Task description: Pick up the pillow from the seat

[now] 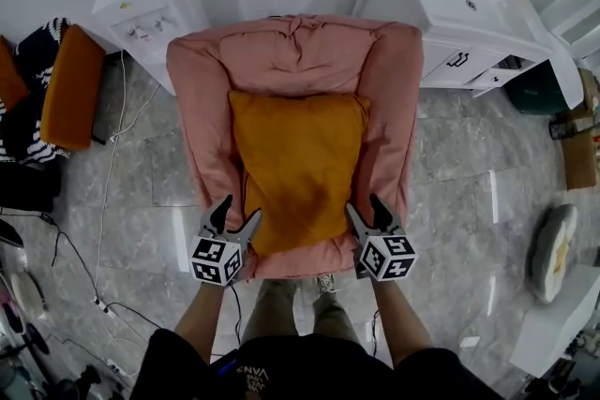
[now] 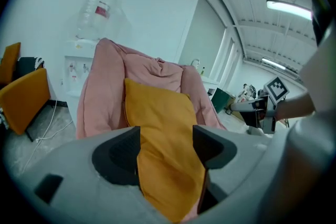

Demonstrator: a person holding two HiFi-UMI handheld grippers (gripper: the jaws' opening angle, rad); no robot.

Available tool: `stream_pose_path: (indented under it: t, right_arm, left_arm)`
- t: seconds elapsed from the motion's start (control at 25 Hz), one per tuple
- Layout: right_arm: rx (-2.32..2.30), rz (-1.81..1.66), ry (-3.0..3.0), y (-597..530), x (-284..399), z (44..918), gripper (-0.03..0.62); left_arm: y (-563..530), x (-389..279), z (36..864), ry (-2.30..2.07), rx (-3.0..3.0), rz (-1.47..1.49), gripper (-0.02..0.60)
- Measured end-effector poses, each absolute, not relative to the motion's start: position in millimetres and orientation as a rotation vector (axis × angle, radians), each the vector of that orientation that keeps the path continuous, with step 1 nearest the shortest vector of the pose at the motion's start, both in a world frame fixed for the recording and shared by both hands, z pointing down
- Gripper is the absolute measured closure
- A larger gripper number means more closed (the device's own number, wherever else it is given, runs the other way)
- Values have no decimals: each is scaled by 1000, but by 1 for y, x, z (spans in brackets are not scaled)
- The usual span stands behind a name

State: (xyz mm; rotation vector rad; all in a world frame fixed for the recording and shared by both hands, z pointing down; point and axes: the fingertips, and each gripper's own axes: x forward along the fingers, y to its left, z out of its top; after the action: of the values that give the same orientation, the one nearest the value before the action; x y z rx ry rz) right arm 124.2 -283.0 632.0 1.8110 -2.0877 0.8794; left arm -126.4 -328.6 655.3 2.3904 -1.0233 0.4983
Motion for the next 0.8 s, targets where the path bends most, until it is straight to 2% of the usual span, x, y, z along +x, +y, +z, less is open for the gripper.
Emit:
stream_pose_path:
  t: [0.44, 0.8]
  right_arm:
    - [1732, 1003, -2006, -315, 125, 721, 332]
    - [1744, 1075, -1992, -359, 158, 755, 316]
  left_arm:
    - [-376, -136, 714, -1028, 2323, 521, 273]
    - [-428, -122, 734, -1015, 2286, 470, 235]
